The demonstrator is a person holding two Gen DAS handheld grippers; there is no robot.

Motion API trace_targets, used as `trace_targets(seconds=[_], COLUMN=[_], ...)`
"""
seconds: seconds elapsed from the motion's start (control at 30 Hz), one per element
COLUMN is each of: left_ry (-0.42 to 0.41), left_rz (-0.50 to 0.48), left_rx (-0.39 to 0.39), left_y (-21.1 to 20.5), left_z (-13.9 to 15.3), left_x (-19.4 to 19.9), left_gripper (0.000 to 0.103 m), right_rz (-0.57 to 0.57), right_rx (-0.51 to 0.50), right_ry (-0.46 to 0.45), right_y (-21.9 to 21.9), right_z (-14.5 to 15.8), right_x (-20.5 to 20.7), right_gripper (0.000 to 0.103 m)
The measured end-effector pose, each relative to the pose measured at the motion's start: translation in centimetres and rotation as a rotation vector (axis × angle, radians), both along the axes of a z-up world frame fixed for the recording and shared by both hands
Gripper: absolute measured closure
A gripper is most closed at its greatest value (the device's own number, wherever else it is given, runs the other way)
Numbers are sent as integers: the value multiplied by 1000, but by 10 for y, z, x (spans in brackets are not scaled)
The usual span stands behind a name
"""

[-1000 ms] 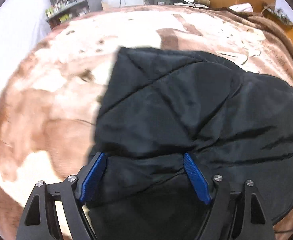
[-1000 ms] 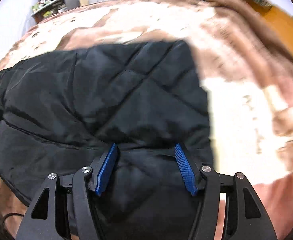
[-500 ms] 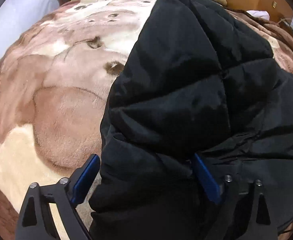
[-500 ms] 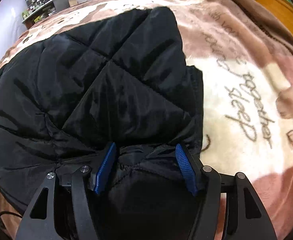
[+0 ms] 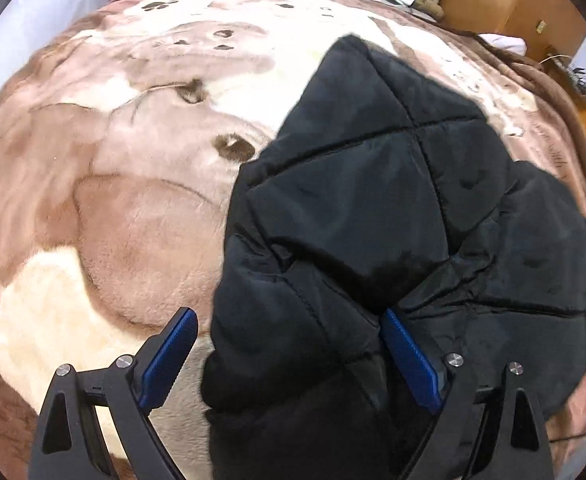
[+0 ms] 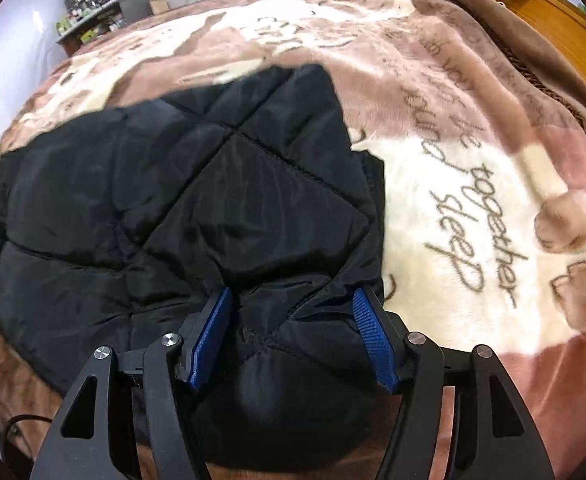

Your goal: Fold large clothes

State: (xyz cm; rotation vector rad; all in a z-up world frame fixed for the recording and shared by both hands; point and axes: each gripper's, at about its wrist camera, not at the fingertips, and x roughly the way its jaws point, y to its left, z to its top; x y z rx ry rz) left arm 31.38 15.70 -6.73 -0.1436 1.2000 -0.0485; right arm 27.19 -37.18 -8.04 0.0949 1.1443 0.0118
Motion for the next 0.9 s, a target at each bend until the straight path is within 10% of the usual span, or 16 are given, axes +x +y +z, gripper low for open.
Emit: trace_targets(seconds=[0.27,0.9], left_ry=[23,178], left_rz=[-77,-160], left_rx=[-64,-298], left_y=[30,32], left_z=[14,-74], left_x=[6,32], left_gripper=[7,0], right_rz=[-1,44], right_rx=[57,463], right_ry=[-33,118], right_y=[-35,-69], right_z=[16,-61], right_x=[-19,27], right_gripper=[27,8])
